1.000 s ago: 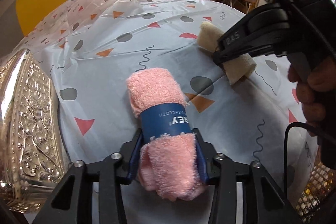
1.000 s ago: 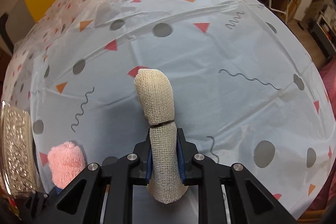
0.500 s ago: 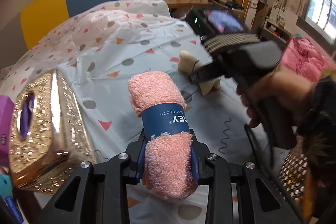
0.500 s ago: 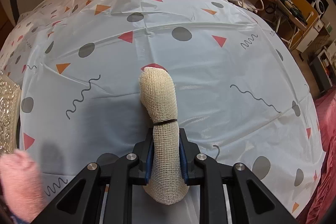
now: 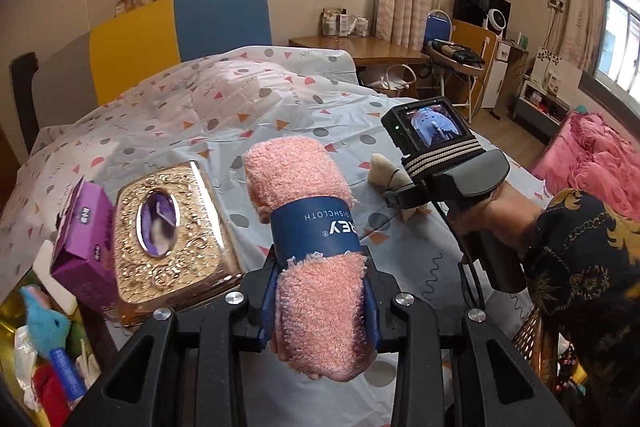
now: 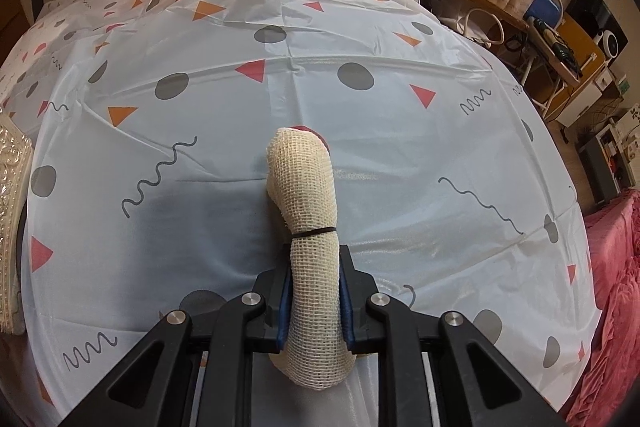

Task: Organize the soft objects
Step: 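Lift the pink towel roll with the left gripper toward the gold tray, then lower the pink towel roll into the tray and open the left gripper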

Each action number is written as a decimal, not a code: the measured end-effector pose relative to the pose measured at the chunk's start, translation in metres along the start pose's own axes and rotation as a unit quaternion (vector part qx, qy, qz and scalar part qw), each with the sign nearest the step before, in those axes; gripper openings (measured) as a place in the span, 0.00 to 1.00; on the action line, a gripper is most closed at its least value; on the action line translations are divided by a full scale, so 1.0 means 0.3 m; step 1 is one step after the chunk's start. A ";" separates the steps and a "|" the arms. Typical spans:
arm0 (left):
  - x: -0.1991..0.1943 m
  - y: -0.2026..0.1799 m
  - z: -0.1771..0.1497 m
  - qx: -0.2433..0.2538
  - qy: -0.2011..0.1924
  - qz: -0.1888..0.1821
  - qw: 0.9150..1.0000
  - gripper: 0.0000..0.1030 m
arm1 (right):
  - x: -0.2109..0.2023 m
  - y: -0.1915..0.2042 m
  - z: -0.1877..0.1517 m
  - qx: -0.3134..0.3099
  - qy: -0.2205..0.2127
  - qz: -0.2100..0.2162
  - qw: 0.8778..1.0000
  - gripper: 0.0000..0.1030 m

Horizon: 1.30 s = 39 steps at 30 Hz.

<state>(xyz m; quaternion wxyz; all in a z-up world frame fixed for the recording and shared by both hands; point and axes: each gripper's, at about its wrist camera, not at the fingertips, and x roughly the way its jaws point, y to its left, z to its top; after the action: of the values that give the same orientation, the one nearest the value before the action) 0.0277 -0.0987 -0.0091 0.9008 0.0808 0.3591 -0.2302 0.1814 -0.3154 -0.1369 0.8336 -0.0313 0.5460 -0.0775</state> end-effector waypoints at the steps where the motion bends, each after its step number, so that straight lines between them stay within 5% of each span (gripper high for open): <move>1: -0.008 0.009 -0.006 -0.004 -0.002 0.002 1.000 0.34 | -0.007 0.003 0.001 0.001 -0.003 0.011 1.000 0.16; 6: -0.050 0.042 -0.029 -0.012 -0.010 0.011 1.000 0.34 | -0.057 0.073 -0.002 -0.033 -0.027 0.082 0.996 0.16; 10: -0.085 0.064 -0.041 -0.012 -0.019 0.020 1.000 0.34 | -0.043 0.147 -0.029 -0.092 -0.017 0.061 0.994 0.17; 28: -0.187 0.270 -0.109 -0.071 -0.026 0.060 0.995 0.34 | -0.051 0.157 -0.054 -0.108 -0.030 0.047 0.993 0.17; 39: -0.263 0.562 -0.237 -0.168 -0.017 0.120 0.978 0.34 | -0.051 0.157 -0.054 -0.108 -0.029 0.048 0.993 0.17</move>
<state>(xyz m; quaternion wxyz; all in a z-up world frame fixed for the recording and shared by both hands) 0.0138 0.1001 -0.0101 0.9287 -0.0329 0.3648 -0.0584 0.1650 -0.2661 -0.1359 0.8438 -0.0968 0.5273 0.0228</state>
